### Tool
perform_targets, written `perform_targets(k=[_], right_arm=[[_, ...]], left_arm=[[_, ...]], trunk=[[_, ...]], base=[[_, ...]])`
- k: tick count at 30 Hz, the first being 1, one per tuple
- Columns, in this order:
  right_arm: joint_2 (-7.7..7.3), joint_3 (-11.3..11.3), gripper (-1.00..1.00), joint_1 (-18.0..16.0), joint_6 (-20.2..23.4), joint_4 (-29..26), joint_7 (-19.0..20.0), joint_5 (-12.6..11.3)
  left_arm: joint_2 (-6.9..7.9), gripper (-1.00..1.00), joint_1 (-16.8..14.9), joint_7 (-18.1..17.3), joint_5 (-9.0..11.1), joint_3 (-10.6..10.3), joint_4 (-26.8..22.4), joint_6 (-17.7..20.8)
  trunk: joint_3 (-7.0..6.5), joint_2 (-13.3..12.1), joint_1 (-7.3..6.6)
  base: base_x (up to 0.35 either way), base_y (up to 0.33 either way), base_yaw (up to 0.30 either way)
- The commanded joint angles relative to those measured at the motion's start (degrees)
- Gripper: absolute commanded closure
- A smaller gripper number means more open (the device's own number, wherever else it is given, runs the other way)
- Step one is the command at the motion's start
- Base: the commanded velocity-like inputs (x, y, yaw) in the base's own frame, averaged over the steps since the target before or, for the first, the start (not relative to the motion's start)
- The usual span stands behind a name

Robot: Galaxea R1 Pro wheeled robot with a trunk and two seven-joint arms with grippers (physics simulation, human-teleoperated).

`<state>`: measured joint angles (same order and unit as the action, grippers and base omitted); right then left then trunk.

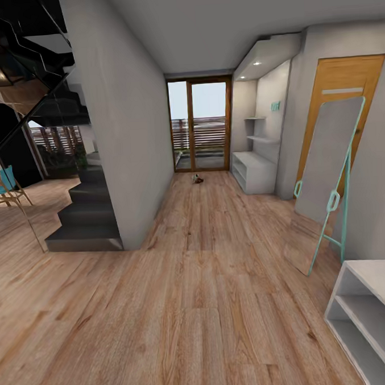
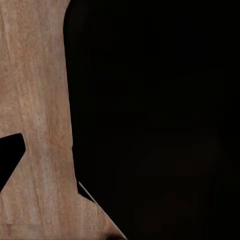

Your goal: Pick up the two gym shoes and the two sandals from the corridor floor and place them onto the hallstand (shoe rack) in the corridor, making sure they are on the rack and not on the floor. Arrange them so the two gym shoes are next to each other and the two sandals are next to each other.

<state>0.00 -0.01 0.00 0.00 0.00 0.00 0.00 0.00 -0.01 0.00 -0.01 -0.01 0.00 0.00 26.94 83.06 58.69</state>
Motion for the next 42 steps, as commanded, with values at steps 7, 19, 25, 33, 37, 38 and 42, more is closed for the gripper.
perform_targets(k=[7, 19, 25, 33, 37, 38, 42], right_arm=[[-0.15, -0.1, -1.0, -0.1, 0.2, 0.1, -0.1, 0.1], [-0.08, -0.3, -1.0, -0.1, 0.2, 0.1, -0.1, 0.0], [-0.06, -0.2, -1.0, -0.1, 0.2, 0.1, -0.1, 0.0], [-0.07, -0.2, -1.0, -0.1, 0.2, 0.1, -0.1, 0.1], [-0.08, -0.2, -1.0, -0.1, 0.1, 0.0, -0.1, 0.2], [-0.08, -0.2, -1.0, -0.1, 0.1, -0.1, -0.1, 0.1], [-0.07, -0.2, -1.0, -0.1, -0.9, -0.1, -0.1, 0.2]], left_arm=[[-0.09, -1.0, -0.6, -0.9, 0.1, 0.2, -0.3, 0.1], [-0.09, -1.0, -0.7, -0.8, 0.0, 0.0, -0.5, 0.1], [-0.09, -1.0, -0.7, -0.8, -0.3, -0.1, -0.6, 0.1], [-0.09, -1.0, -0.7, -0.7, 0.0, -0.1, -0.6, 0.1], [-0.09, -1.0, -0.7, -0.8, 0.0, 0.0, -0.5, 0.1], [-0.09, -1.0, -0.7, -0.8, 0.0, 0.0, -0.5, 0.1], [-0.09, -1.0, -0.7, -0.8, -0.1, 0.0, -0.5, 0.1]], trunk=[[-0.01, 0.0, 0.04], [-0.01, 0.0, 0.04], [-0.01, 0.0, 0.04], [-0.01, 0.0, 0.04], [-0.01, 0.0, 0.04], [-0.01, 0.0, 0.04], [-0.01, 0.0, 0.04]], base=[[0.0, 0.0, 0.0], [0.0, 0.0, 0.0], [0.0, 0.0, 0.0], [0.0, 0.0, 0.0], [0.0, 0.0, 0.0], [0.0, 0.0, 0.0], [0.0, 0.0, 0.0]])
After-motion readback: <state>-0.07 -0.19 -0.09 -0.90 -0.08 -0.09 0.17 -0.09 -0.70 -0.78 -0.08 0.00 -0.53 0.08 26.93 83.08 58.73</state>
